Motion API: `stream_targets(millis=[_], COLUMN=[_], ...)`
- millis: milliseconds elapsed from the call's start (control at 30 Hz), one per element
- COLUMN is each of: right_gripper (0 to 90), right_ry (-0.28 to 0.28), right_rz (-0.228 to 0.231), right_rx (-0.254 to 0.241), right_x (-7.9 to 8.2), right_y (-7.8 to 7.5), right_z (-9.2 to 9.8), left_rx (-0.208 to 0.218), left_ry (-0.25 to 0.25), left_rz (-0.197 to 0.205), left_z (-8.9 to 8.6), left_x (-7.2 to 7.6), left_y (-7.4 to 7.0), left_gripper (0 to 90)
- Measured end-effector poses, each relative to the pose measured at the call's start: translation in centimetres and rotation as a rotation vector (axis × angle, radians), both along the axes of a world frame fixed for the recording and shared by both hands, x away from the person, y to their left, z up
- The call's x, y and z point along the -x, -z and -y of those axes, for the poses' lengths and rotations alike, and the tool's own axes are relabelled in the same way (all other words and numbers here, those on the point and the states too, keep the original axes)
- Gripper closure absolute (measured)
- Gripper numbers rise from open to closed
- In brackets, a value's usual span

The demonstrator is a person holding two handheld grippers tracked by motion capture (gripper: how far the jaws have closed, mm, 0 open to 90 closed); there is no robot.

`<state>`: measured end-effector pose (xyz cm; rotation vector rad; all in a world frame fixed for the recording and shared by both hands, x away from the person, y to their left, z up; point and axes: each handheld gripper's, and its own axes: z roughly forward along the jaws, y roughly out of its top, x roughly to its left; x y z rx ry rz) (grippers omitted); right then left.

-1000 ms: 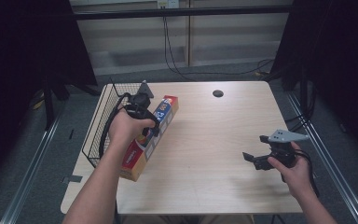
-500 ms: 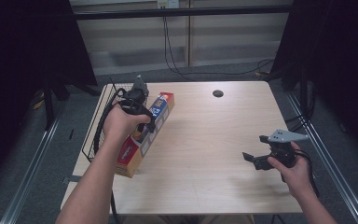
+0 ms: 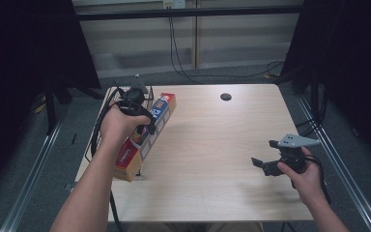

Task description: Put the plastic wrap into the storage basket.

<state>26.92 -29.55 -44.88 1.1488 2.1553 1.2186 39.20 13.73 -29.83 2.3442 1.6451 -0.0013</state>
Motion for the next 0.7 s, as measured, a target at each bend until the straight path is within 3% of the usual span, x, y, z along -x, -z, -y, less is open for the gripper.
stream_targets(millis=[700], right_gripper=[2.7], right_ry=[0.003], right_rz=[0.001], right_rx=[-0.007], right_x=[0.0], right_y=[-0.1], right_z=[0.1], left_rx=[-0.003], left_ry=[-0.029], left_rz=[0.012], left_z=[-1.6], left_x=[0.0], left_y=[-1.1], left_gripper=[44.3])
